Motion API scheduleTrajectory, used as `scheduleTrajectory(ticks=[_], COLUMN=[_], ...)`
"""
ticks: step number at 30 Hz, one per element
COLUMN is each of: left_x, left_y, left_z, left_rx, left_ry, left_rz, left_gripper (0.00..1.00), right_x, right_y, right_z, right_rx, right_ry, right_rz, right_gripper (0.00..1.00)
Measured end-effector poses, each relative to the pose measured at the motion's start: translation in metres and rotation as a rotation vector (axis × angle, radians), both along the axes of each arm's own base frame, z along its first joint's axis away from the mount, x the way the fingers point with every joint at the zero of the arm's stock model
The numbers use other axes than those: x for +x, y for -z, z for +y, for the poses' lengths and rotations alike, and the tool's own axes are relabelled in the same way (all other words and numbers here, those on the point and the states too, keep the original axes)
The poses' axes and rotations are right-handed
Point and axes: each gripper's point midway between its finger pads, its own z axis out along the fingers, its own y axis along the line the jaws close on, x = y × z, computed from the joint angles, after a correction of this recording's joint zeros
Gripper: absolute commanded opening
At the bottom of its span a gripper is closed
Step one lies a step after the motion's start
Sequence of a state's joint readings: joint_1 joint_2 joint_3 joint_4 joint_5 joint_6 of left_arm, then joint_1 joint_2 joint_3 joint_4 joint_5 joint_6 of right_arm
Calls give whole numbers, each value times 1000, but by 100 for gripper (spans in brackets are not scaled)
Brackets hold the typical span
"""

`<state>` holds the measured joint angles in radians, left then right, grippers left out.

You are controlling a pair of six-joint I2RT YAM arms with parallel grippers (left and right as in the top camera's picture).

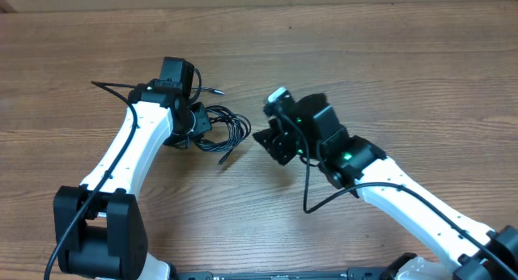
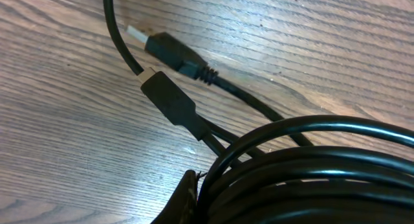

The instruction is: Untangle cables

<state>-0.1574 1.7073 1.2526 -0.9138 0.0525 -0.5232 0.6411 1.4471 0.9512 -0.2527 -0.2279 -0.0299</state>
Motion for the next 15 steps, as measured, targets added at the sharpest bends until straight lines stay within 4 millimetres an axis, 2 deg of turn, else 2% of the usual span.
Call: scheduleTrajectory(ticks=[6,9,15], left_x=[-2,-3,-6], left_y=[0,0,-1], left_z=[-6,-13,-33], left_rx=[1,-9,-38], left_ry=[61,100,209], left_rz=[0,1,-10], left_gripper=[4,4,4], right_x=[-9,-3,2], right_y=[-11,-12,1], right_z=[35,39,40], right_rx=[-9,-15,-47], right_ry=[-135,-138,-138], right_rz=[-157,-200,-201], right_gripper=[44,43,40])
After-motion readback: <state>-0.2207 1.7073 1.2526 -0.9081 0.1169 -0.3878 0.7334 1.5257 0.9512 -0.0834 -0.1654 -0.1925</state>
